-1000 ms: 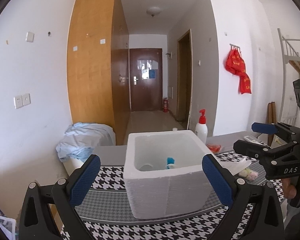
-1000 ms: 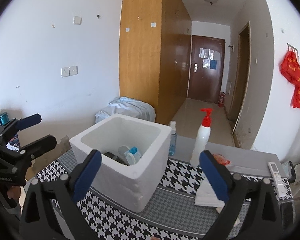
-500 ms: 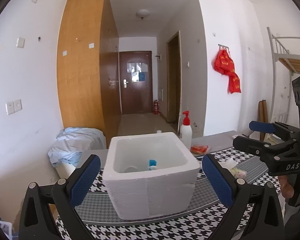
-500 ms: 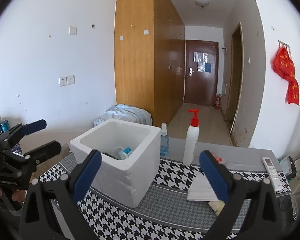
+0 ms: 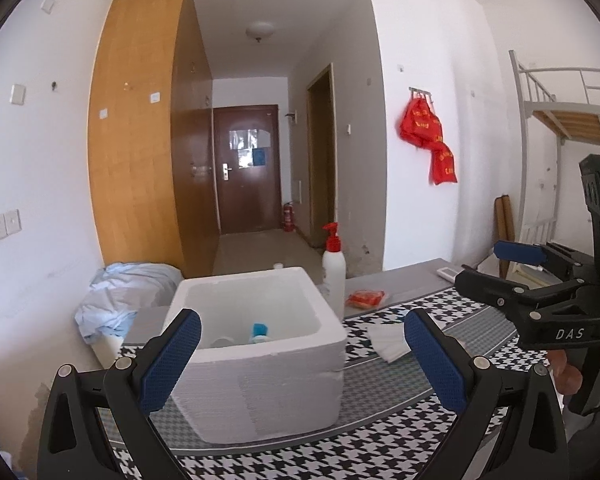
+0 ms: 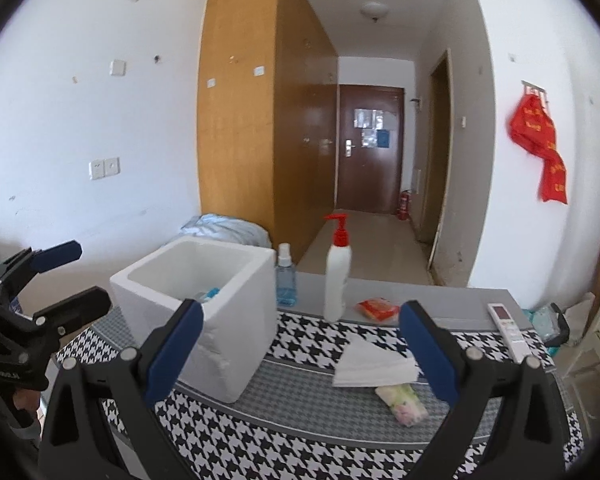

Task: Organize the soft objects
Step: 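Withdraw both grippers from the foam box toward the white napkin stack, then move both grippers over the white napkins and the wrapped tissue roll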

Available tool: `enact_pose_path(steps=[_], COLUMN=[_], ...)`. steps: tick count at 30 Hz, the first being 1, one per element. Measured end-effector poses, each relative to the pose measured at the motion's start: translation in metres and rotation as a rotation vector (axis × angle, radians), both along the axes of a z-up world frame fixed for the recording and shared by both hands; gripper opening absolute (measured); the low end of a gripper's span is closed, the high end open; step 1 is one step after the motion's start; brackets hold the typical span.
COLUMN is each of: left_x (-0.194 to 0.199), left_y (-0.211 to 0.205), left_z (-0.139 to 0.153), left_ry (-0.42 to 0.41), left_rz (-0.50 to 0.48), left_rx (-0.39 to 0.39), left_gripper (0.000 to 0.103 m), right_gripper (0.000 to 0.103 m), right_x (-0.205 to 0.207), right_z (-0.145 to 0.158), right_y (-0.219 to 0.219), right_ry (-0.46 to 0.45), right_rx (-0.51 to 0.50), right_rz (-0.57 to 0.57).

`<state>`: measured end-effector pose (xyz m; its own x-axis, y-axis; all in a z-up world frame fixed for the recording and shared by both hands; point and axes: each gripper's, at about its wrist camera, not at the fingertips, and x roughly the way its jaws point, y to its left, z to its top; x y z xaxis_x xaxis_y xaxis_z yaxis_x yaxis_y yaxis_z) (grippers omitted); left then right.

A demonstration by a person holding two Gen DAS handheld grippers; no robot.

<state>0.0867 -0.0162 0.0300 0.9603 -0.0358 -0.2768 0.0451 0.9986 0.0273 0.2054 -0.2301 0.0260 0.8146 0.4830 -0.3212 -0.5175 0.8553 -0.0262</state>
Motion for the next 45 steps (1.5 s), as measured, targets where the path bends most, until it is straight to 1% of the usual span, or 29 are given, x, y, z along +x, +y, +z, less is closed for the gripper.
enact_pose_path(steps=[4, 7, 9, 13, 17, 23, 27, 30, 33, 36, 41, 45], left_x=[0.002, 0.003, 0.004, 0.006, 0.01, 0.016, 0.018, 0.021, 0.025, 0.029, 0.037, 0.041], left_y=[-0.004, -0.009, -0.012, -0.018, -0.022, -0.029, -0.034, -0.039, -0.04, -0.042, -0.048, -0.052], left_z=[0.0, -0.001, -0.002, -0.004, -0.006, -0.011, -0.014, -0.016, -0.019, -0.023, -0.029, -0.033], left_ry=[0.001, 0.007, 0.009, 0.016, 0.025, 0.024, 0.024, 0.027, 0.039, 0.05, 0.063, 0.074], left_rz=[-0.016, -0.028, -0.033, -0.047, -0.055, -0.086, -0.107, -0.107, -0.111, -0.115, -0.13, -0.148], left_rx=[-0.004, -0.002, 0.003, 0.011, 0.001, -0.014, -0.011, -0.006, -0.011, -0.03, -0.027, -0.039], left_gripper=[0.102, 0.102, 0.102, 0.102, 0.102, 0.102, 0.102, 0.102, 0.102, 0.102, 0.102, 0.102], right_gripper=[0.1, 0.1, 0.1, 0.1, 0.1, 0.1, 0.1, 0.1, 0.1, 0.1, 0.1, 0.1], right_x=[0.002, 0.005, 0.009, 0.014, 0.013, 0.017, 0.019, 0.02, 0.025, 0.028, 0.03, 0.031], right_z=[-0.005, -0.008, -0.01, -0.015, -0.02, -0.028, -0.035, -0.037, -0.041, -0.045, -0.054, -0.061], right_y=[-0.007, -0.012, -0.016, -0.022, -0.029, -0.043, -0.047, -0.052, -0.058, -0.062, -0.065, -0.066], right_ry=[0.013, 0.021, 0.046, 0.072, 0.058, 0.101, 0.106, 0.104, 0.134, 0.15, 0.154, 0.159], right_rx=[0.006, 0.031, 0.048, 0.049, 0.034, 0.074, 0.063, 0.074, 0.088, 0.083, 0.058, 0.044], right_rz=[-0.011, -0.018, -0.017, -0.053, -0.107, -0.108, -0.126, -0.135, -0.13, -0.152, -0.175, -0.18])
